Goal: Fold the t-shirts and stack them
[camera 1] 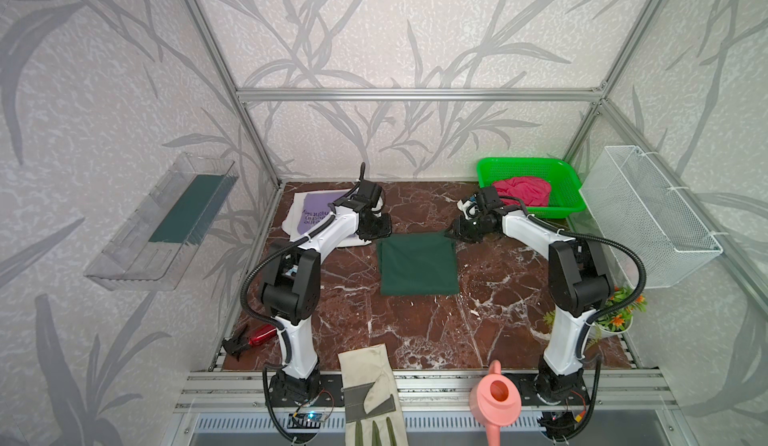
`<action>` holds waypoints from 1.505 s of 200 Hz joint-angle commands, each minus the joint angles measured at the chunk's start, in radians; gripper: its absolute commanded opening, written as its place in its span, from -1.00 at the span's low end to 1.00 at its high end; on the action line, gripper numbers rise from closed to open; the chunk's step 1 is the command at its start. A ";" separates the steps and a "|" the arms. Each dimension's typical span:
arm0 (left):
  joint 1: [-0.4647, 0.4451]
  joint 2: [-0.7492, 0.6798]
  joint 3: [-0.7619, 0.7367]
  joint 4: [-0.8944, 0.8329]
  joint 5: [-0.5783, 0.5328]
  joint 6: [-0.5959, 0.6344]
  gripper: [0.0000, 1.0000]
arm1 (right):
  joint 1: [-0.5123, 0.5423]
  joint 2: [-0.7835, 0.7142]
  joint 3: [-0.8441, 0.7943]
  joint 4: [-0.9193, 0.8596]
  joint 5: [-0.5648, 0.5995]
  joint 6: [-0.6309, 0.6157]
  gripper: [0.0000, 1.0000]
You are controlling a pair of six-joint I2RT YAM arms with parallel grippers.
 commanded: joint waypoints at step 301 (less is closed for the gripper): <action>-0.024 -0.086 -0.368 0.441 0.056 -0.125 -0.54 | 0.032 -0.058 -0.093 0.081 0.064 0.001 -0.57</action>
